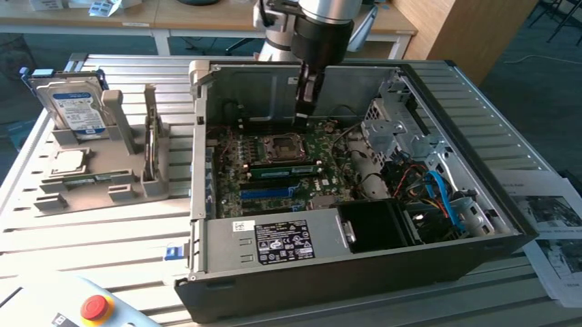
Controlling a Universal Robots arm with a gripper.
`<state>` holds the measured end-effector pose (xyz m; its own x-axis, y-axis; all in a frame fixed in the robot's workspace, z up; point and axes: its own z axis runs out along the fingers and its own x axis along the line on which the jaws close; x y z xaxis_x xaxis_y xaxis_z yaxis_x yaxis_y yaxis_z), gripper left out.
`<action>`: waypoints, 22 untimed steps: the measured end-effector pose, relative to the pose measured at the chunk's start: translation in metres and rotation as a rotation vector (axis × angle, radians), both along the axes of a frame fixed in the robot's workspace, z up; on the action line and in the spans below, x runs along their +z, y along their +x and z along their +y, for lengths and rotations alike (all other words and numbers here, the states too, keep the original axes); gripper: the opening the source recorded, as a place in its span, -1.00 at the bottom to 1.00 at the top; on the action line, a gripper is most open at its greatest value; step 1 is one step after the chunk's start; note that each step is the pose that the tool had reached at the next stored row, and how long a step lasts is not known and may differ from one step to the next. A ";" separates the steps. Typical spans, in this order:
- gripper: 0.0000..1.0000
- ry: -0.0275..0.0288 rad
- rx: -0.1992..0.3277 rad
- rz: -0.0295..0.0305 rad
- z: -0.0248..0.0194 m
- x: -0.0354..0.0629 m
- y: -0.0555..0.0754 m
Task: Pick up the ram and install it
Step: 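Press down the ram until it locks into place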
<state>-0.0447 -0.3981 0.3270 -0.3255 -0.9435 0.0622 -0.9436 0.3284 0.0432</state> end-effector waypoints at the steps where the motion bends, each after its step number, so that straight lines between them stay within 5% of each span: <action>1: -0.80 -0.0001 -0.018 0.0000 0.0000 0.0000 0.000; 22: -0.80 0.0000 -0.401 0.0000 0.0000 -0.0009 0.000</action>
<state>-0.0447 -0.3981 0.3261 -0.6680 -0.7415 0.0622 -0.7405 0.6707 0.0432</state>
